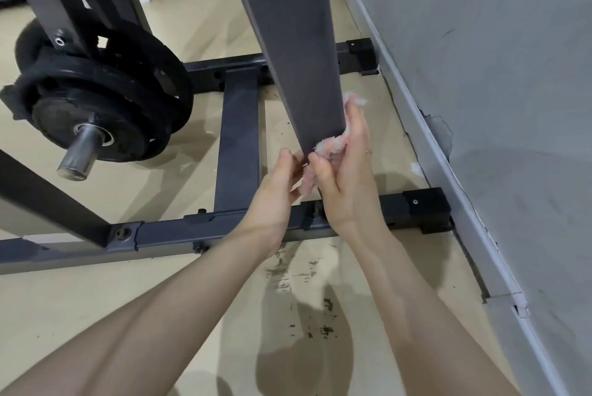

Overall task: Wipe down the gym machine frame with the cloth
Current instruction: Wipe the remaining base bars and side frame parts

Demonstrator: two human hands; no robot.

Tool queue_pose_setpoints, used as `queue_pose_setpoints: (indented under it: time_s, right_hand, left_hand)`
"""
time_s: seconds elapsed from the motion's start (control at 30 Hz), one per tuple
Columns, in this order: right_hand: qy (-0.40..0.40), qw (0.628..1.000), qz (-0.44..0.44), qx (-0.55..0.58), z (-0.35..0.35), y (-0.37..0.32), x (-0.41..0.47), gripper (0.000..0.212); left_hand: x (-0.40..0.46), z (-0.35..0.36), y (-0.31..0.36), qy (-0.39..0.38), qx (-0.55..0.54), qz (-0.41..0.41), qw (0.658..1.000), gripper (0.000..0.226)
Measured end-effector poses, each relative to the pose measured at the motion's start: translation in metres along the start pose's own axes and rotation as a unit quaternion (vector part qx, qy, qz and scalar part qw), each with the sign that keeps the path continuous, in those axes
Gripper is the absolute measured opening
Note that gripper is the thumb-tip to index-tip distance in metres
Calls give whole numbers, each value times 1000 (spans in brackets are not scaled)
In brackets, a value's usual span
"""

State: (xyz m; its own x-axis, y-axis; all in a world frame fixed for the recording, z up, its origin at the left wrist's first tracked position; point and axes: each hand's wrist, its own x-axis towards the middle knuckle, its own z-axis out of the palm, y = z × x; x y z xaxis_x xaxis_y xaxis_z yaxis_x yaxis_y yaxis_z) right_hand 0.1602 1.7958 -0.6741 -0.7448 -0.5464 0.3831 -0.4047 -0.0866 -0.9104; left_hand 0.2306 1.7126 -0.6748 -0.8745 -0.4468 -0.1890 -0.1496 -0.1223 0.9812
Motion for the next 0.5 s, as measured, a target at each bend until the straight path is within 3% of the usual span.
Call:
queue_pose_setpoints:
  time_s: [0.13,0.23,0.33,0.5]
  right_hand:
    - [18,997,45,57,-1,-1,10,61]
    - [-28,985,139,102,-13,8,0,67]
    - [-37,974,191,119,-18,6,-8,58]
    - [9,988,78,134,-5,-20,10,72]
  left_hand:
    - [-15,-1,28,-37,20,132,990,49]
    - [-26,0,39,-30,48,137,989,42]
    - [-30,1,43,-26,48,110,992,40]
    - [-26,-4,40,-47,64,103,991,45]
